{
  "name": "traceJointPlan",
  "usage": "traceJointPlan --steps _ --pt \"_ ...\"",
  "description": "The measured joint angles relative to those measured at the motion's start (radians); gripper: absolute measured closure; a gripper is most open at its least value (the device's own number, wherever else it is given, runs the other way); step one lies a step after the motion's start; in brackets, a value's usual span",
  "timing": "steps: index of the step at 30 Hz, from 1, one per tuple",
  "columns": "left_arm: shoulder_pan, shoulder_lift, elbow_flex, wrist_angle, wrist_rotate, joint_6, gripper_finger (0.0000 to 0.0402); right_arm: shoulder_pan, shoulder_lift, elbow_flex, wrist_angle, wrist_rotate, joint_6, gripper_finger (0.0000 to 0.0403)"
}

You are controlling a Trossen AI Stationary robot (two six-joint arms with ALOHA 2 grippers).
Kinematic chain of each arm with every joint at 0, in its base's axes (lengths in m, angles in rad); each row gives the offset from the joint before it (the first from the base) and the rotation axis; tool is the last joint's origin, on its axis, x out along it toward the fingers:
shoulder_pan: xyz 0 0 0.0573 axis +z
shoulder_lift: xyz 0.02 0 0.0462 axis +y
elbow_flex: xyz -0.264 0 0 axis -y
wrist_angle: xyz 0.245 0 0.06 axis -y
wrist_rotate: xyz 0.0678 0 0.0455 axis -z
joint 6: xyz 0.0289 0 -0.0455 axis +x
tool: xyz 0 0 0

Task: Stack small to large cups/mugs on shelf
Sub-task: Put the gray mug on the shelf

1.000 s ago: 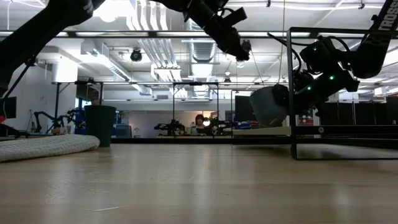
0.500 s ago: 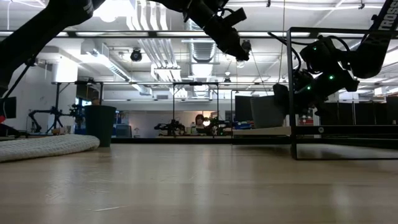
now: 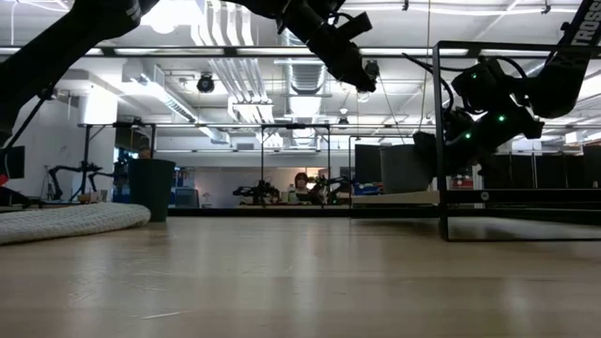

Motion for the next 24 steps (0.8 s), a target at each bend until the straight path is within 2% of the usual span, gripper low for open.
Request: traceJointPlan --steps 16,24 --pt "0.001 0.000 0.000 0.000 0.000 0.000 0.0297 0.002 -0.007 0.000 -0.021 0.000 0.000 0.0349" --pt "0.006 0.000 0.000 0.000 0.000 0.000 0.0297 0.003 -0.084 0.000 -0.110 0.000 0.000 0.0349"
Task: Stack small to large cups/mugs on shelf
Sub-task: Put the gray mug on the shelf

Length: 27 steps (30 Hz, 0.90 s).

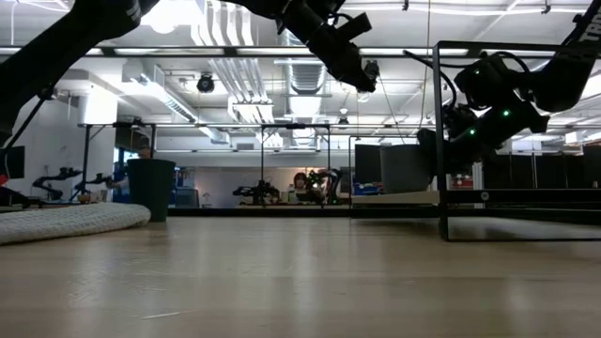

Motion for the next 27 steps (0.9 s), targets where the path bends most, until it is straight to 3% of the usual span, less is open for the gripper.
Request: traceJointPlan --steps 12,20,27 --pt "0.008 0.000 0.000 0.000 0.000 0.000 0.0297 0.002 -0.139 0.000 -0.139 -0.003 -0.001 0.0350" --pt "0.008 0.000 0.000 0.000 0.000 0.000 0.0297 0.009 -0.179 0.000 -0.267 -0.017 0.010 0.0350" --pt "0.008 0.000 0.000 0.000 0.000 0.000 0.0297 0.053 -0.188 0.000 -0.275 -0.026 0.010 0.0349"
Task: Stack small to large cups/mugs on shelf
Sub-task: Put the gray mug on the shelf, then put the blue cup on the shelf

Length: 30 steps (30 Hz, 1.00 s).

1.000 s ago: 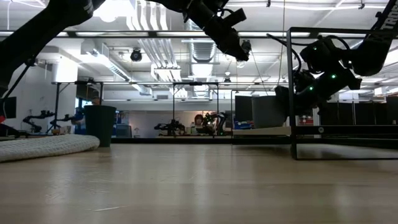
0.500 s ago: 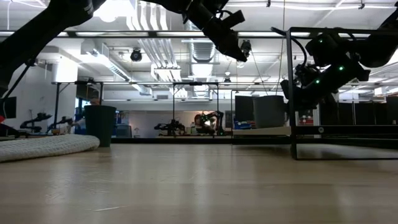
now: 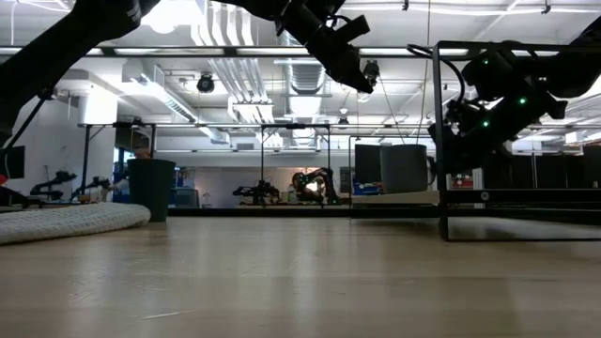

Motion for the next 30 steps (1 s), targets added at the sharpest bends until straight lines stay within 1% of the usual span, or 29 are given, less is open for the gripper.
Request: traceJointPlan --steps 5,10,15,17,18,22,24,26,28,30 --pt "0.000 0.000 0.000 0.000 0.000 0.000 0.0297 0.045 -0.025 0.000 -0.054 -0.001 -0.001 0.0348" --pt "0.000 0.000 0.000 0.000 0.000 0.000 0.0297 0.078 -0.076 0.000 -0.131 0.000 -0.001 0.0349" --pt "-0.001 0.000 0.000 -0.002 -0.001 0.000 0.0297 0.107 -0.163 0.000 -0.199 -0.018 0.090 0.0349" --pt "-0.003 0.000 0.000 -0.014 -0.003 -0.001 0.0297 0.111 -0.205 0.000 -0.222 -0.078 0.116 0.0348" --pt "-0.003 0.000 0.001 -0.026 -0.003 -0.001 0.0297 0.111 -0.226 0.000 -0.229 -0.125 0.120 0.0348" --pt "-0.007 -0.011 0.002 -0.135 -0.022 -0.011 0.0297 0.111 -0.309 0.000 -0.235 -0.394 0.133 0.0350" --pt "-0.011 -0.026 0.002 -0.198 -0.042 -0.049 0.0297 0.111 -0.346 0.000 -0.225 -0.534 0.165 0.0350" --pt "-0.016 -0.045 0.002 -0.260 -0.048 -0.091 0.0297 0.111 -0.381 0.000 -0.223 -0.637 0.211 0.0351" --pt "-0.022 -0.063 0.002 -0.322 -0.048 -0.131 0.0297 0.111 -0.413 0.000 -0.211 -0.695 0.281 0.0351" --pt "-0.030 -0.081 0.002 -0.377 -0.048 -0.150 0.0297 0.111 -0.439 0.000 -0.205 -0.702 0.355 0.0351"
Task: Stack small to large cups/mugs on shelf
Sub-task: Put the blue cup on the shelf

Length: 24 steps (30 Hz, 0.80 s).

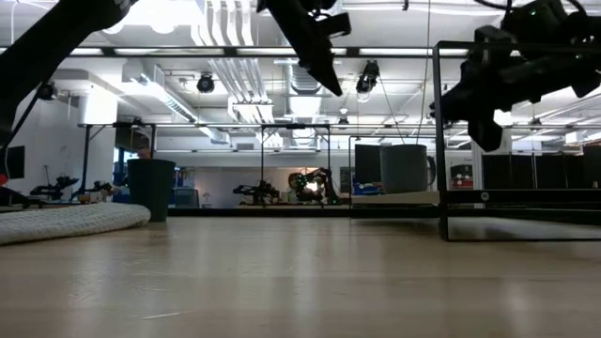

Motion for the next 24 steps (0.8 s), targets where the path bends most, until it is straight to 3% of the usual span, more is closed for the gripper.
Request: traceJointPlan --steps 7,16,19,24 --pt "-0.021 -0.087 0.000 -0.164 -0.001 -0.126 0.0297 0.000 -0.039 0.000 0.080 0.000 0.117 0.0351" --pt "-0.026 -0.177 -0.001 -0.473 -0.007 -0.581 0.0297 0.000 -0.007 0.000 0.149 0.021 0.115 0.0351" --pt "-0.026 -0.196 -0.001 -0.560 -0.022 -0.650 0.0297 0.000 -0.004 0.000 0.155 0.040 0.106 0.0351" --pt "-0.027 -0.214 -0.013 -0.556 -0.034 -0.681 0.0297 0.000 -0.004 0.000 0.216 0.024 0.058 0.0349"
